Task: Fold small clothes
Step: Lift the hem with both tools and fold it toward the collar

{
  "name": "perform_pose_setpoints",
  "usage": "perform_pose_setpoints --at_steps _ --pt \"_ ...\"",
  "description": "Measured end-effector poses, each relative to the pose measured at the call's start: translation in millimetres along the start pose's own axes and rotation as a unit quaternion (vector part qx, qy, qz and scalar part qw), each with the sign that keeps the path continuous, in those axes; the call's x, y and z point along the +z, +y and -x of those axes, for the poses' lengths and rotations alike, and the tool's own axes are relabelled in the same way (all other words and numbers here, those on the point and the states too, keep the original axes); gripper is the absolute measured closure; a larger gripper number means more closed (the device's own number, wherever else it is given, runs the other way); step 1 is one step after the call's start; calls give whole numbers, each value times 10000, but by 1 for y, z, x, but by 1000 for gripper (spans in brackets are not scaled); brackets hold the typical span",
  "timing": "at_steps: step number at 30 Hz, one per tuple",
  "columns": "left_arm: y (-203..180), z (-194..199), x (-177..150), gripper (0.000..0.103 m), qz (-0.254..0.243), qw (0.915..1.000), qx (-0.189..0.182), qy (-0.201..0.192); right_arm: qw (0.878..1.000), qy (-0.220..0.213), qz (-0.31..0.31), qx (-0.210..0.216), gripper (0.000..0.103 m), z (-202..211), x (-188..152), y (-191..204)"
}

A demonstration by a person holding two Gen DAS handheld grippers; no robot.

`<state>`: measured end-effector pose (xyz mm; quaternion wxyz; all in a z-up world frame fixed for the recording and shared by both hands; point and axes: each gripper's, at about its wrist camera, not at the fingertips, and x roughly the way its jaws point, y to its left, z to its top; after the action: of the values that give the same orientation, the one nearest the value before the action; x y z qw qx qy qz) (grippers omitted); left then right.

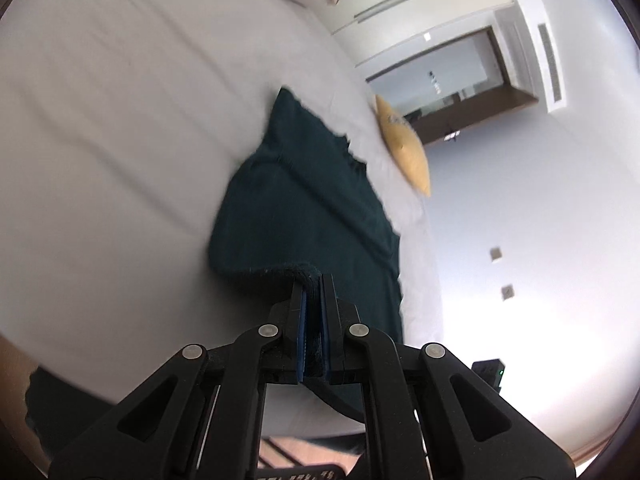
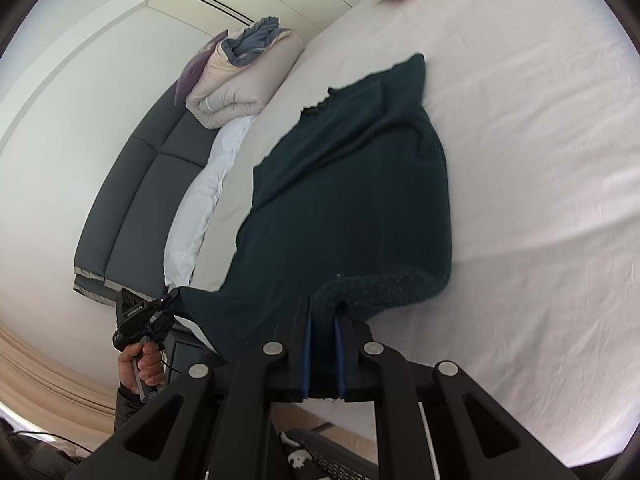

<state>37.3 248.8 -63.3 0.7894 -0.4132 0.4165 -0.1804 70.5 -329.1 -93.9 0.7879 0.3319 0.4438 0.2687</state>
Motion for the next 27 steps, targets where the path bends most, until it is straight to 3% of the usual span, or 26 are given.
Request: perform_pose_setpoints --at_steps 11,20,27 --pt "-47 -44 88 99 -86 9993 -197 -296 9987 -486 -124 71 92 -21 90 11" --pt "-67 -118 166 99 -3 9995 62 -308 9964 -728 -413 97 92 -56 156 0" --pt "-68 -172 200 99 -209 9985 450 -246 9956 -767 -540 -20 92 -83 192 -20"
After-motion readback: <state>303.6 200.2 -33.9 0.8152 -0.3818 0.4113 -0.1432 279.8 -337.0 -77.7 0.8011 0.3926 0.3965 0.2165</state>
